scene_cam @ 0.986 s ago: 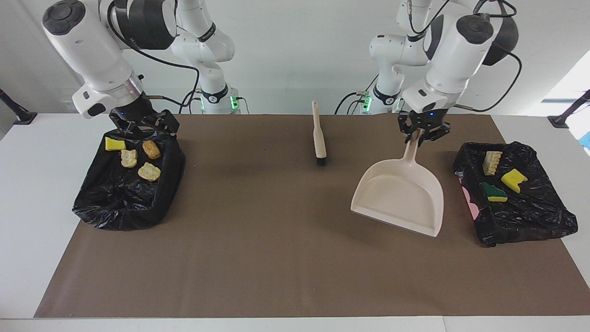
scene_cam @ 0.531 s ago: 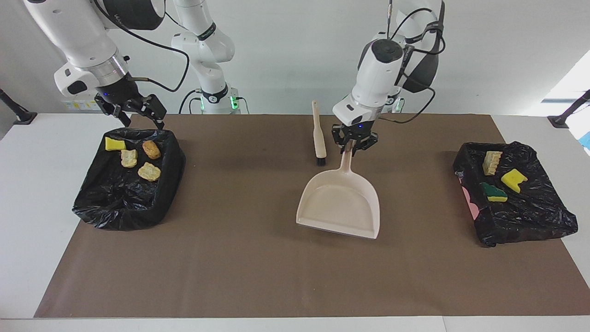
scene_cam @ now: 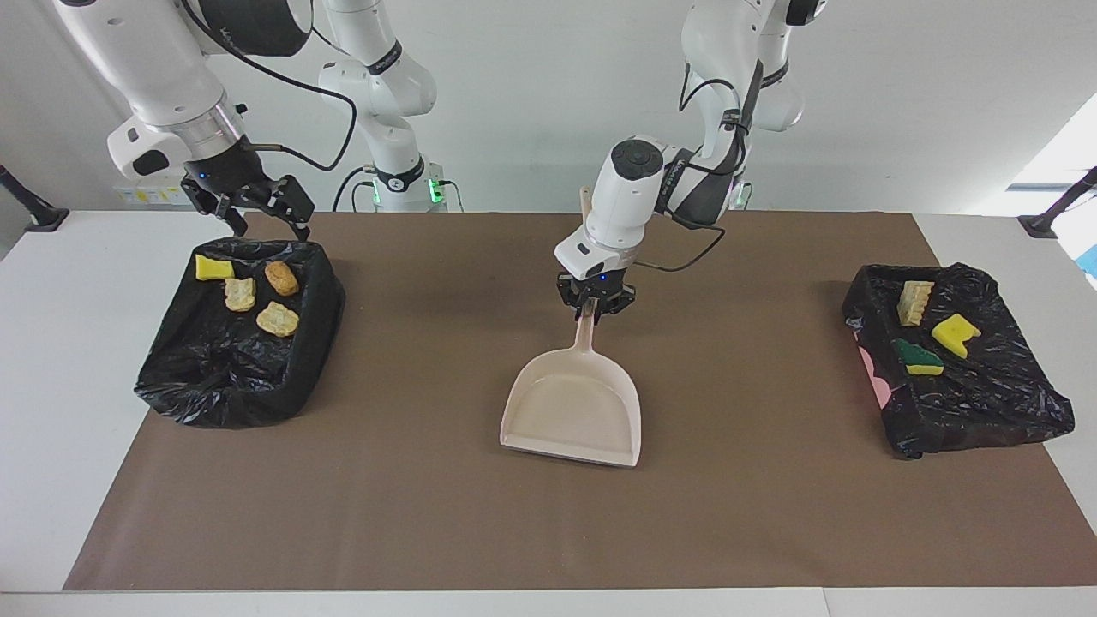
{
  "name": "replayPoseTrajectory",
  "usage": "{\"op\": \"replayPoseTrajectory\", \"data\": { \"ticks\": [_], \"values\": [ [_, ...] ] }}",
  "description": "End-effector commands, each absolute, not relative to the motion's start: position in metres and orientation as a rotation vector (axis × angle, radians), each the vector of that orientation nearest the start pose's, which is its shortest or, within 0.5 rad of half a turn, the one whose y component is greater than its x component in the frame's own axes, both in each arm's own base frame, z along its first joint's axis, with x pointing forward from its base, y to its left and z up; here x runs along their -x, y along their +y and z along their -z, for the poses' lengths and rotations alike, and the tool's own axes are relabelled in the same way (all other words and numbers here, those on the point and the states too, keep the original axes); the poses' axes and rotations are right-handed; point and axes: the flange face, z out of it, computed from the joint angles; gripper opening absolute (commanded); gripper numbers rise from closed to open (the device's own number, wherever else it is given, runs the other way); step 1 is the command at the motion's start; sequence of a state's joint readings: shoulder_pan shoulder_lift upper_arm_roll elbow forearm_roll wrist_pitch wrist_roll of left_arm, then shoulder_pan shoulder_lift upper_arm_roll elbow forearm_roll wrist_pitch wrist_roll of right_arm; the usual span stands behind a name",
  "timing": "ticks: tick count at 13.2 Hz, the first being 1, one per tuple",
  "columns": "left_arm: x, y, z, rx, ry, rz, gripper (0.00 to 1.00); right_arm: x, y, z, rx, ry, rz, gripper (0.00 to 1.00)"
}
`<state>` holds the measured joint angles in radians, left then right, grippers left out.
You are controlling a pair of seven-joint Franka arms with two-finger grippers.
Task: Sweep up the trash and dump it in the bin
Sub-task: 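Lower the dustpan onto the table center and open the left gripper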
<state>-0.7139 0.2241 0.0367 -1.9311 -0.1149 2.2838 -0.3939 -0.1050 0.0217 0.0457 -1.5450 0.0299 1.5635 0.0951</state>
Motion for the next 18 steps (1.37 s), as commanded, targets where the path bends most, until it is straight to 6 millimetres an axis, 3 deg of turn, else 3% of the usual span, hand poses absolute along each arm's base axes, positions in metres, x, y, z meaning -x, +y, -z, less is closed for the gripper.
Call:
{"op": "replayPoseTrajectory", "data": {
  "ticks": [1, 5, 14, 15, 16, 17, 18],
  "values": [
    [-0.476, -0.397, -0.384, 3.275, 0.327, 0.121, 0.0, -0.563, -0.037, -0.622, 3.138, 0.224, 0.034, 1.0],
    [-0.465, -0.402, -0.374, 3.266, 0.33, 0.089, 0.0, -0.562, -0.04, -0.625, 3.136, 0.236, 0.041, 1.0],
    [-0.465, -0.394, -0.356, 3.248, 0.31, 0.046, 0.0, -0.561, -0.032, -0.626, 3.13, 0.214, 0.036, 1.0],
    [-0.467, -0.393, -0.358, 3.251, 0.296, 0.05, 0.2, -0.561, -0.032, -0.626, 3.13, 0.214, 0.036, 1.0],
    [-0.471, -0.39, -0.359, 3.255, 0.27, 0.06, 0.83, -0.561, -0.032, -0.626, 3.13, 0.214, 0.034, 1.0],
    [-0.474, -0.388, -0.361, 3.259, 0.267, 0.077, 1.0, -0.561, -0.032, -0.626, 3.128, 0.214, 0.034, 1.0],
    [-0.479, -0.38, -0.368, 3.261, 0.244, 0.078, 1.0, -0.561, -0.032, -0.626, 3.128, 0.214, 0.036, 1.0]
  ]
}}
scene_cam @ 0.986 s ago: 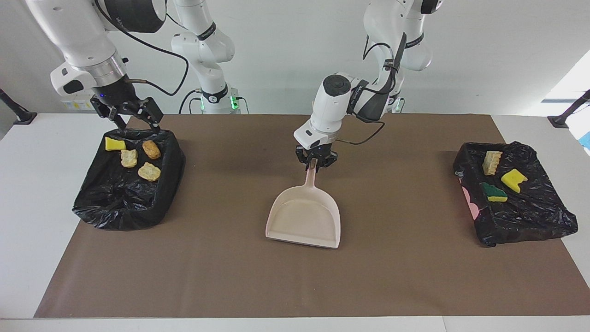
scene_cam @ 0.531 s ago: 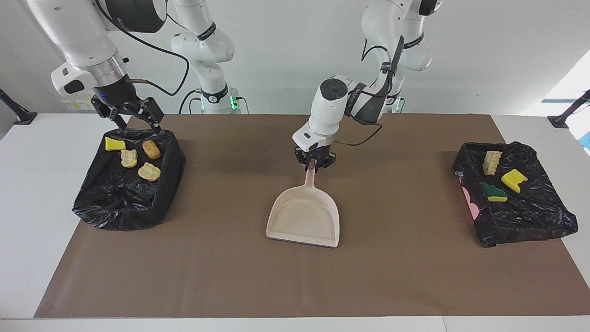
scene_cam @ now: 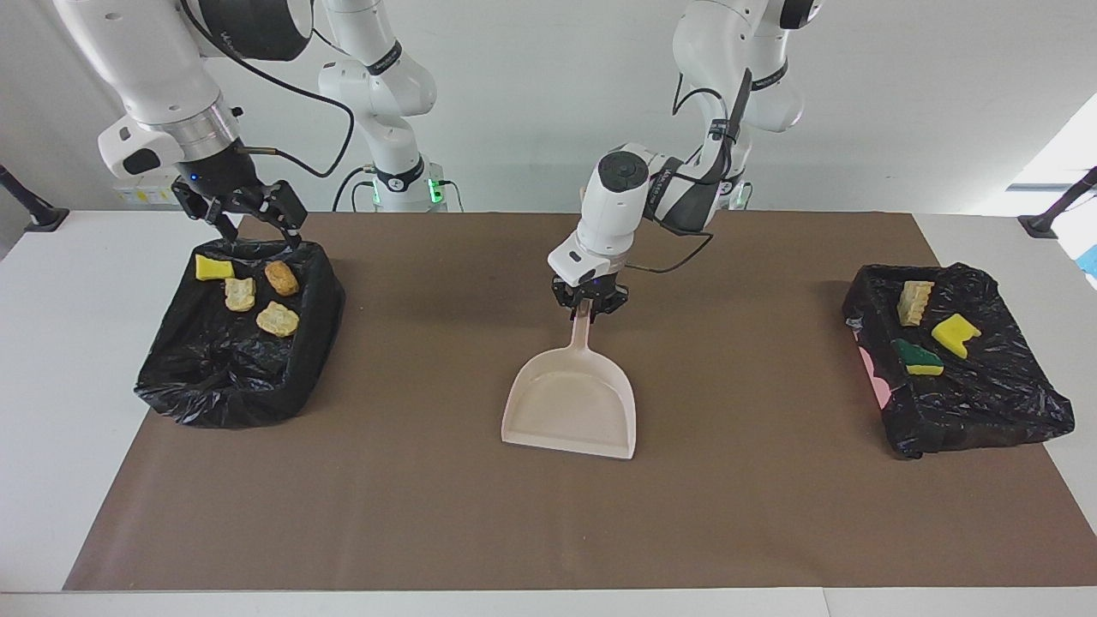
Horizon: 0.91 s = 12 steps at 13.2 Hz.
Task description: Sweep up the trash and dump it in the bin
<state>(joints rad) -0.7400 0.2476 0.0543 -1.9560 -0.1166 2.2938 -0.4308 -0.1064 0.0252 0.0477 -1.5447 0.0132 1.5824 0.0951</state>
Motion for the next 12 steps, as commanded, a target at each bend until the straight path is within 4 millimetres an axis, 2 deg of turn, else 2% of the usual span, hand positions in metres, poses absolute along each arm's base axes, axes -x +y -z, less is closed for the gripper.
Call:
{"op": "replayPoseTrajectory", "data": {
  "ticks": [1, 5, 7, 9, 12],
  "values": [
    [-0.489, -0.365, -0.375, 3.267, 0.196, 0.089, 1.0, -0.561, -0.032, -0.626, 3.128, 0.214, 0.034, 1.0],
    [-0.519, -0.299, -0.392, 3.254, 0.028, 0.032, 1.0, -0.561, -0.032, -0.626, 3.128, 0.214, 0.034, 1.0],
    [-0.533, -0.254, -0.409, 3.244, -0.059, 0.006, 1.0, -0.561, -0.032, -0.626, 3.128, 0.214, 0.036, 1.0],
    [-0.541, -0.217, -0.422, 3.241, -0.074, -0.013, 1.0, -0.561, -0.032, -0.626, 3.128, 0.214, 0.036, 1.0],
    [-0.548, -0.147, -0.447, 3.241, -0.026, -0.061, 1.0, -0.561, -0.032, -0.626, 3.128, 0.214, 0.034, 1.0]
  ]
}}
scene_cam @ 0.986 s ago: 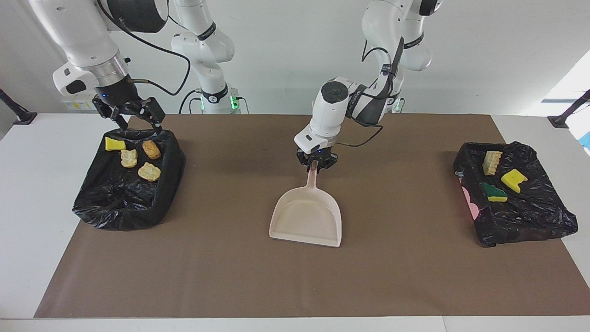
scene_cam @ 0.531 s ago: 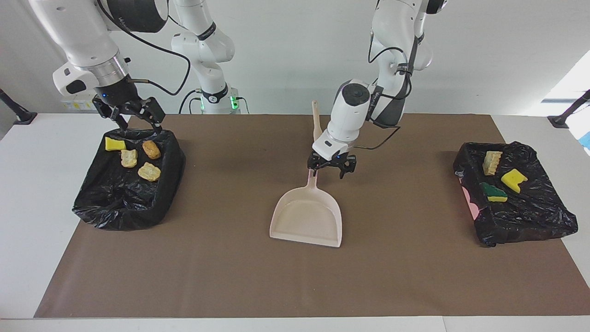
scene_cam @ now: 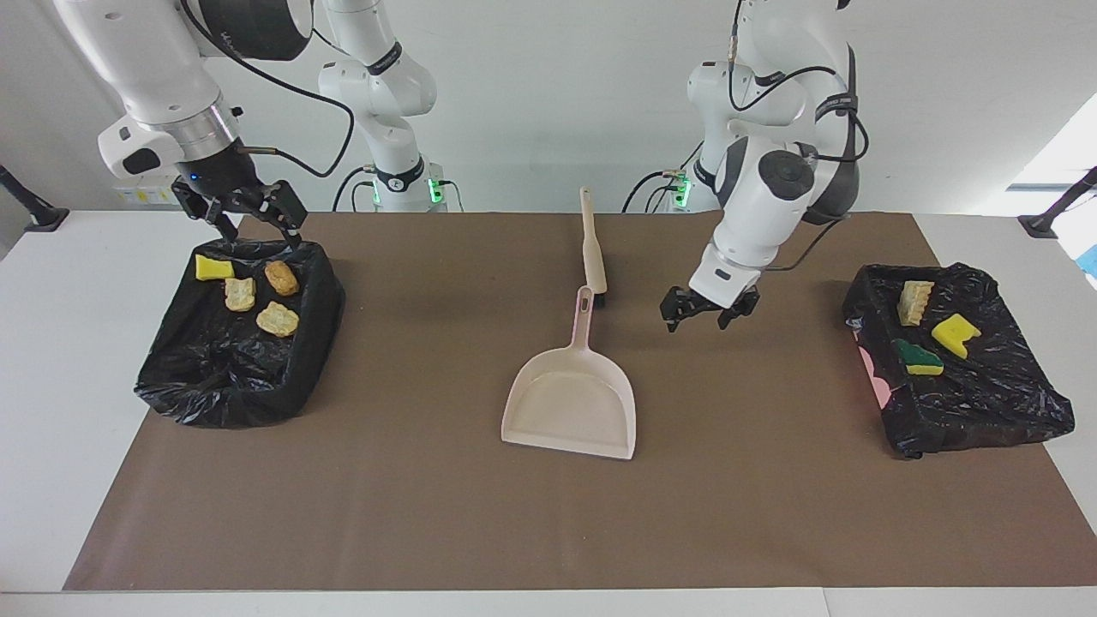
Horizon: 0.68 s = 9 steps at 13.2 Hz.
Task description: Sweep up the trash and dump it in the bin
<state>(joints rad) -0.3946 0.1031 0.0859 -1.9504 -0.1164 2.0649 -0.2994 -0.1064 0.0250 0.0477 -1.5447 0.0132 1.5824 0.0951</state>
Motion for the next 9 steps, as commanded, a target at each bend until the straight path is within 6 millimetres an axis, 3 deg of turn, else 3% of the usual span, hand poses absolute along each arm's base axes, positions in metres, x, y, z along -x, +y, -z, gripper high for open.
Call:
{"op": "replayPoseTrajectory", "data": {
  "ticks": [1, 5, 7, 9],
  "values": [
    [-0.55, -0.124, -0.454, 3.245, -0.018, -0.055, 1.0, -0.561, -0.032, -0.626, 3.128, 0.214, 0.034, 1.0],
    [-0.552, -0.045, -0.461, 3.224, 0.08, -0.088, 1.0, -0.561, -0.032, -0.626, 3.128, 0.214, 0.034, 1.0],
    [-0.556, -0.018, -0.469, 3.193, 0.078, -0.065, 1.0, -0.561, -0.032, -0.626, 3.128, 0.214, 0.034, 1.0],
    [-0.561, -0.004, -0.483, 3.159, 0.115, -0.064, 1.0, -0.561, -0.031, -0.626, 3.129, 0.212, 0.034, 1.0]
  ]
}}
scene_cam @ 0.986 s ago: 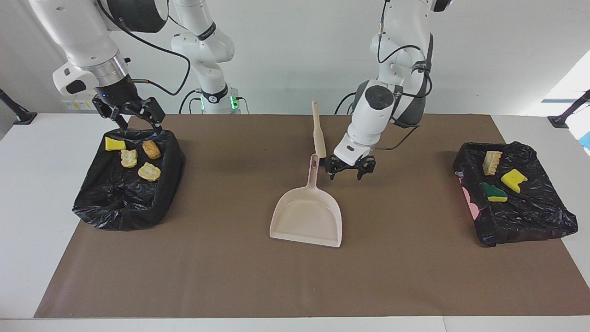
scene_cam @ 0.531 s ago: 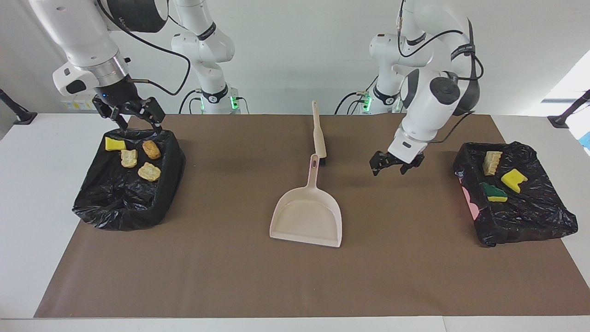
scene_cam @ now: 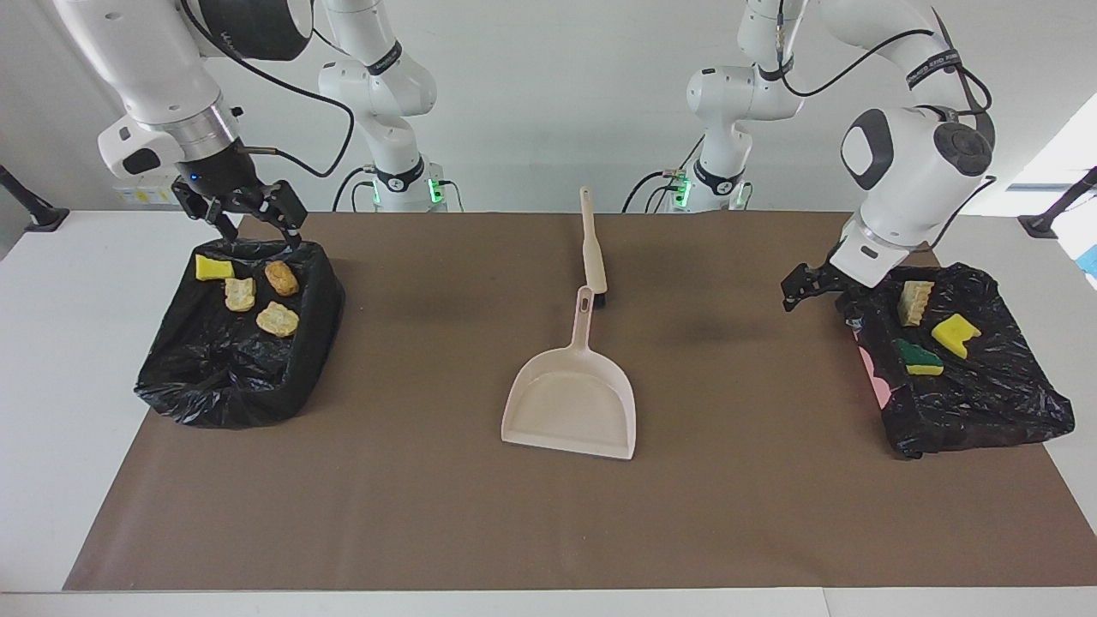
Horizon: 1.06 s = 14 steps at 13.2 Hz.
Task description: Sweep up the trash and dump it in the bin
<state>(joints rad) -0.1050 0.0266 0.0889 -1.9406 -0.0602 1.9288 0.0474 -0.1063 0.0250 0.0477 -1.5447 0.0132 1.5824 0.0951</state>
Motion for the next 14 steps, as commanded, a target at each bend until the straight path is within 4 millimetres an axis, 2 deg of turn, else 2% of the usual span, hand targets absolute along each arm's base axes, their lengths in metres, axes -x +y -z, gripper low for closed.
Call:
{"op": "replayPoseTrajectory", "data": {
  "ticks": [1, 2, 4, 5, 8, 10, 14],
  "values": [
    [-0.563, 0.002, -0.493, 3.145, 0.132, -0.038, 1.0, -0.561, -0.032, -0.626, 3.128, 0.214, 0.034, 1.0],
    [-0.565, 0.007, -0.506, 3.14, 0.129, -0.01, 1.0, -0.561, -0.032, -0.626, 3.128, 0.214, 0.036, 1.0],
    [-0.568, 0.011, -0.547, 3.138, 0.118, -0.014, 1.0, -0.561, -0.032, -0.626, 3.128, 0.214, 0.036, 1.0],
    [-0.567, 0.007, -0.568, 3.138, 0.13, -0.024, 1.0, -0.561, -0.032, -0.626, 3.128, 0.214, 0.034, 1.0],
    [-0.56, -0.002, -0.615, 3.136, 0.147, -0.015, 1.0, -0.561, -0.032, -0.626, 3.128, 0.214, 0.034, 1.0],
    [-0.553, -0.003, -0.635, 3.135, 0.149, -0.034, 1.0, -0.561, -0.032, -0.626, 3.128, 0.214, 0.036, 1.0],
    [-0.539, -0.007, -0.659, 3.137, 0.156, -0.087, 1.0, -0.56, -0.032, -0.625, 3.129, 0.214, 0.029, 1.0]
  ]
}}
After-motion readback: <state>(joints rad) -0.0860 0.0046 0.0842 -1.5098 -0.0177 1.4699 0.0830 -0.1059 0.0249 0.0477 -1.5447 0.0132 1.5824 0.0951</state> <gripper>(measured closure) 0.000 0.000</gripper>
